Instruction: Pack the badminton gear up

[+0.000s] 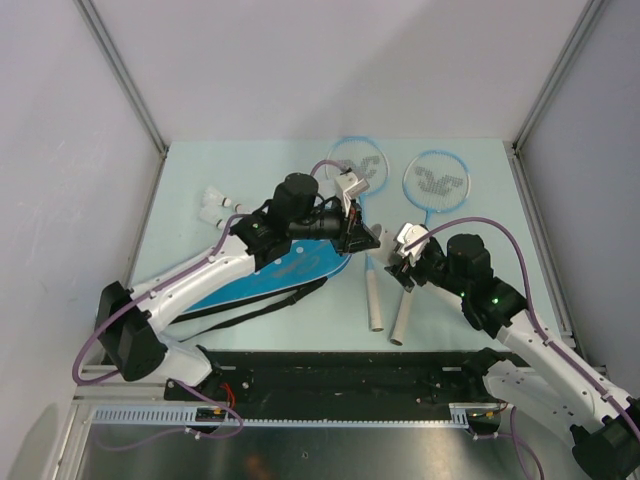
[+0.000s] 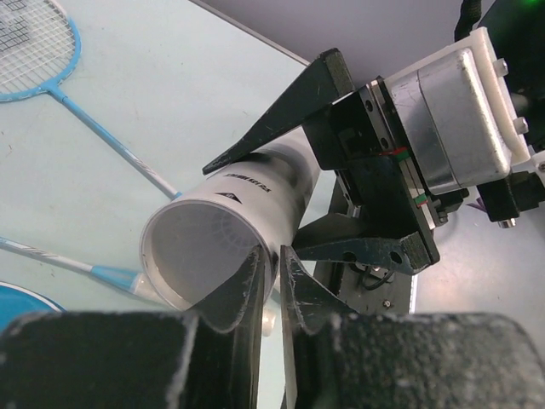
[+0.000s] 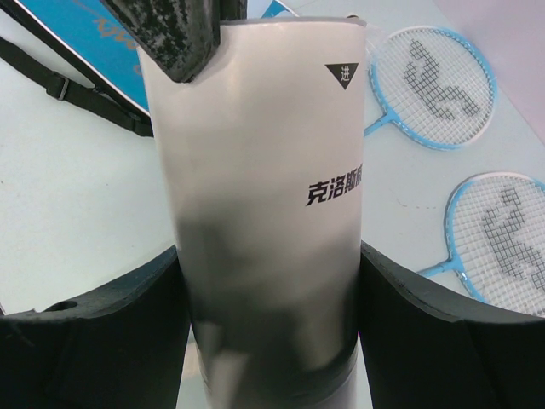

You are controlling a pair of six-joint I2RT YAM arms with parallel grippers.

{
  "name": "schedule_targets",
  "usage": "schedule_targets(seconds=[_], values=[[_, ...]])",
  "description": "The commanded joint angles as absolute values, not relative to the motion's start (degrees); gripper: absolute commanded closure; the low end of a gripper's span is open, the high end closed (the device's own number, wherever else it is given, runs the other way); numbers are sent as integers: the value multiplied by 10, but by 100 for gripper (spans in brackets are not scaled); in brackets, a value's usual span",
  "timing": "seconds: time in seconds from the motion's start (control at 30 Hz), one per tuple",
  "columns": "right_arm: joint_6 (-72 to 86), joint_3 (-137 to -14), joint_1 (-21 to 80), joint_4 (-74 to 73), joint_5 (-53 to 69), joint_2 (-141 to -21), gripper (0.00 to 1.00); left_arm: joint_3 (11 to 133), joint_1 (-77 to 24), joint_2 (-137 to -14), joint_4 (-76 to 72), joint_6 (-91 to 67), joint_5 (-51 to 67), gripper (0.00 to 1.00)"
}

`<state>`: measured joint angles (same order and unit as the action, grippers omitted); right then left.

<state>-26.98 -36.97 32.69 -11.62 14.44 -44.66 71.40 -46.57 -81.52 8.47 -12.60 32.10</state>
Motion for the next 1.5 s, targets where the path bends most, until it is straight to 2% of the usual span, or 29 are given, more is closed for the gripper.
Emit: schedule_targets(seconds=[0.0, 0.13, 0.27, 0.3, 0.37, 0.4, 0.5, 0.6, 0.67, 0.7, 0.77, 0.9, 0.93, 1.2, 1.33, 1.43, 1.47], values=[[-261, -373, 330, -78, 149, -437, 53, 735, -477, -823, 78, -131, 326, 87], [-254, -370, 331, -70, 138, -439, 46, 737, -481, -823, 78, -132, 327, 100], [-247, -364, 344, -61, 115, -444, 32, 739, -481, -814, 77, -132, 347, 100], [-247, -364, 348, -59, 98, -446, 25, 740, -481, -810, 78, -134, 347, 100], [-250, -362, 368, -59, 84, -457, 19, 743, -481, -806, 77, -135, 359, 100], [-256, -361, 374, -53, 73, -460, 8, 744, -482, -802, 78, -136, 363, 100], [-261, -359, 395, -33, 41, -474, 7, 742, -483, -798, 78, -137, 365, 100], [-273, -359, 408, -18, 11, -481, 13, 737, -483, -793, 77, -135, 360, 100], [-283, -359, 410, -20, 5, -482, 24, 731, -483, -785, 79, -131, 349, 100], [-289, -359, 410, -24, 5, -480, 39, 729, -481, -781, 80, -128, 343, 100], [-301, -359, 410, -41, 3, -477, 43, 723, -471, -765, 82, -121, 331, 99], [-322, -348, 403, -48, 24, -460, 64, 712, -440, -736, 82, -121, 338, 100], [-326, -344, 402, -47, 27, -455, 67, 710, -432, -730, 83, -125, 343, 100], [-319, -325, 389, -34, 40, -443, 71, 676, -365, -637, 80, -162, 382, 100], [-311, -321, 395, -20, 34, -442, 71, 657, -370, -645, 79, -184, 382, 100], [-281, -331, 417, -11, -97, -431, 69, 613, -378, -641, 94, -189, 279, 100], [-272, -334, 423, -10, -177, -419, 69, 600, -396, -641, 102, -186, 245, 99]])
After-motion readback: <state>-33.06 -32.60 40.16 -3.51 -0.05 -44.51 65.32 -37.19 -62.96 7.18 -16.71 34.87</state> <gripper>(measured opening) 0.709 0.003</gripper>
